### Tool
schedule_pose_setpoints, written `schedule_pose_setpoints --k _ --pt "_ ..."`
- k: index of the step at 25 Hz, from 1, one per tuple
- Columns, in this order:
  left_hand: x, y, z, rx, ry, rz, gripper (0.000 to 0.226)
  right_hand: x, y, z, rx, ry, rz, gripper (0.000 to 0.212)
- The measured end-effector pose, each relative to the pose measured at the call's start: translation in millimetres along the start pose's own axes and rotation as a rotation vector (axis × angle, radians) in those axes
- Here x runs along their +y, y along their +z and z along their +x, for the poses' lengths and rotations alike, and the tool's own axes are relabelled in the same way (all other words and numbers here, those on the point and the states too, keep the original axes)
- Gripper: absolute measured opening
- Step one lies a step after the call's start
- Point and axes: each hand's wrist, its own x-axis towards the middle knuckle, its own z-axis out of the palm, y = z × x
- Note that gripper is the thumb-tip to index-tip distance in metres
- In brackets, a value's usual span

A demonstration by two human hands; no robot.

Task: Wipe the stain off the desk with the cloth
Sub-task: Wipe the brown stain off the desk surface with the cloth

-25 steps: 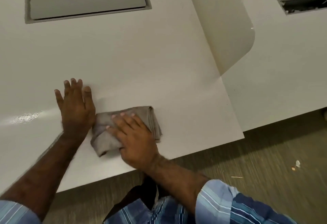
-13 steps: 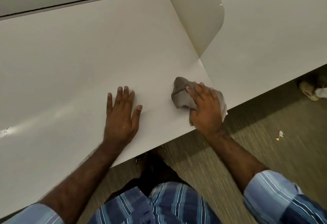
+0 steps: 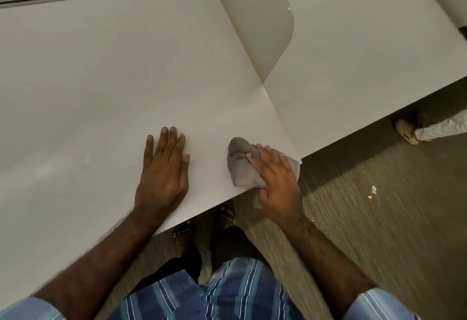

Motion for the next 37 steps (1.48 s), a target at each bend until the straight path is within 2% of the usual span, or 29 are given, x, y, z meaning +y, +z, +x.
schedule_pose_setpoints --k 3,7,10,12,15,20,22,25,27,29,32,33,34,37 --pt "2.6 -1.1 1.2 0.011 0.006 0.002 0.054 18.9 -9.7 54.4 0.054 0.040 -0.033 0.070" --pt "7.0 -5.5 1.1 0.011 -0.038 0.008 0.055 42.9 -19.8 126.7 0.023 0.043 -0.123 0.074" --pt "12.1 -8.7 2.7 -0.004 -0.057 0.026 0.057 61.2 -32.4 169.6 0.021 0.088 -0.021 0.069" --pt "15.0 -10.2 3.7 -0.024 -0.062 0.058 0.059 70.1 -32.9 156.0 0.008 0.058 0.071 0.066" --pt "26.8 -7.7 5.4 -0.001 -0.116 0.091 0.062 87.0 -34.2 82.5 -0.018 0.037 0.203 0.062" --pt "94.6 21.3 28.6 0.078 -0.229 -0.016 0.059 129.5 -54.9 -2.0 -0.176 0.071 0.360 0.076" --pt "122.4 38.5 43.8 0.079 -0.244 -0.037 0.057 148.7 -62.8 -2.1 -0.131 0.175 0.437 0.063" --pt "137.6 54.3 54.9 0.070 -0.271 0.019 0.058 168.5 -73.1 25.5 -0.051 0.522 0.746 0.033" --pt "137.1 56.0 53.0 0.100 -0.290 0.031 0.058 174.8 -77.4 49.7 -0.018 0.614 0.805 0.031" --pt "136.5 54.9 53.3 0.108 -0.297 0.043 0.058 169.0 -78.6 65.0 -0.108 0.478 0.814 0.040" --pt "138.7 55.4 55.2 0.079 -0.292 0.076 0.060 147.3 -73.8 50.8 -0.428 0.077 0.771 0.067" --pt "139.0 55.3 55.2 0.075 -0.284 0.083 0.060 143.6 -72.5 42.0 -0.481 0.010 0.752 0.071" --pt "138.8 54.6 55.3 0.072 -0.279 0.087 0.060 142.1 -72.1 36.4 -0.491 0.010 0.783 0.069" --pt "140.1 52.4 55.1 0.070 -0.291 0.081 0.059 141.3 -69.6 44.9 -0.443 0.256 0.973 0.047"
